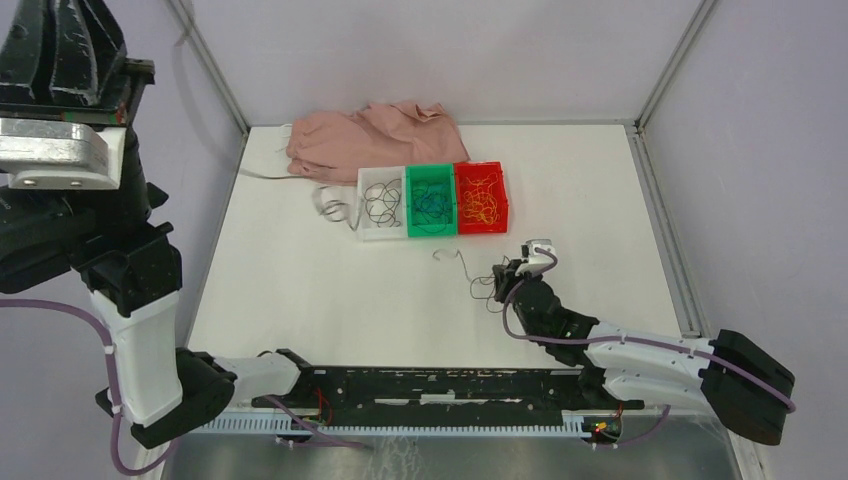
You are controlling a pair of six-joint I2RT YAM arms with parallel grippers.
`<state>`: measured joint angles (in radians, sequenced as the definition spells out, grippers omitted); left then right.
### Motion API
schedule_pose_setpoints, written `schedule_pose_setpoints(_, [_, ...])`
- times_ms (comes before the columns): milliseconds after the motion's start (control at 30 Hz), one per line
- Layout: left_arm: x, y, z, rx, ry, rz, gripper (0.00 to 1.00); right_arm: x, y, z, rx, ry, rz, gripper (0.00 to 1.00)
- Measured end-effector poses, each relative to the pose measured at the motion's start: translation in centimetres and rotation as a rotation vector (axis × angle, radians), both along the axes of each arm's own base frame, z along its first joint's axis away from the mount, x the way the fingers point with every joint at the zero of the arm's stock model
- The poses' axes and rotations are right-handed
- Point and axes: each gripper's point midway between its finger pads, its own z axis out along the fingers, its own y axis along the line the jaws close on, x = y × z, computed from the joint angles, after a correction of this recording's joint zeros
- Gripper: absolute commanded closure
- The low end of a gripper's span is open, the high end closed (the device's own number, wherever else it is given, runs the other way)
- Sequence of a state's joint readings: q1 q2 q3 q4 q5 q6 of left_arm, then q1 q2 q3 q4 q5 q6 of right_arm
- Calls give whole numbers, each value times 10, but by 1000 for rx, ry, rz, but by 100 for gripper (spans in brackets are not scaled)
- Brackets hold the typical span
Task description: Untangle the cables
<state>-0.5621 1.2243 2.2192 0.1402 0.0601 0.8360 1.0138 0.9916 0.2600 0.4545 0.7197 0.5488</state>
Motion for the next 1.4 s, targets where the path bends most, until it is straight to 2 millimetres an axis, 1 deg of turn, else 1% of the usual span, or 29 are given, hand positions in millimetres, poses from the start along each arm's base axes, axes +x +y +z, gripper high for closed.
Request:
schedule_pose_setpoints(100, [-10,15,14,-64,-68,45,97,1,-18,-17,-8,52,-53,100])
schedule_pose_setpoints(133, [-17,21,18,-89,-98,55,97,1,-22,-21,-9,64,-67,100])
schedule_pose_setpoints(267, [-30,32,23,-129,-132,62,97,2,-33,-28,-1,95,-101,100])
schedule_pose_setpoints(300, [-32,33,21,-118,-121,60,97,1,-33,-28,-1,99,-100,100])
schedule_pose_setpoints(367, [-31,28,14,-76,-85,47,97,1,-31,-29,-13,107,-84,100])
schedule_pose_setpoints(433, [-23,17,0,-3,-15,24,97,1,-25,-25,-36,113,-52,100])
schedule_pose_setpoints(500, [-6,-1,-23,82,85,-7,97,3,-17,-13,-42,100,-22,100])
schedule_pose_setpoints(533, [6,-11,-38,123,141,-19,97,5,-13,-4,-38,88,-8,100])
schedule_pose_setpoints(633, [45,-41,-94,240,315,-49,97,8,-4,19,-21,50,30,98])
schedule_pose_setpoints(733, [93,-74,-171,360,531,-73,97,7,2,34,-20,31,65,95])
schedule_pose_setpoints(767, [103,-81,-191,387,583,-82,97,7,5,37,-23,30,81,95])
schedule_pose_setpoints(800, [115,-90,-215,420,645,-93,97,6,7,41,-25,29,95,94])
schedule_pose_setpoints(833, [124,-96,-234,444,692,-97,97,6,9,43,-27,30,108,94])
schedule_pose_setpoints(867, [135,-103,-260,479,758,-103,97,5,12,46,-29,32,124,94])
schedule_pose_setpoints(933, [146,-111,-291,519,831,-106,97,4,16,52,-32,34,145,95])
schedule_pose_setpoints(1033, [156,-117,-323,554,897,-105,97,4,18,59,-32,33,153,96])
schedule_pose_setpoints(1100, [161,-120,-338,569,924,-105,97,4,18,63,-37,31,154,96])
schedule_pose_setpoints(1167, [165,-122,-348,580,943,-105,97,4,17,61,-47,38,151,97])
schedule_pose_setpoints(1233, [169,-125,-351,581,947,-106,97,3,15,57,-60,48,147,97])
schedule_pose_setpoints(1400, [188,-134,-347,539,929,-104,97,1,10,55,-75,58,139,98])
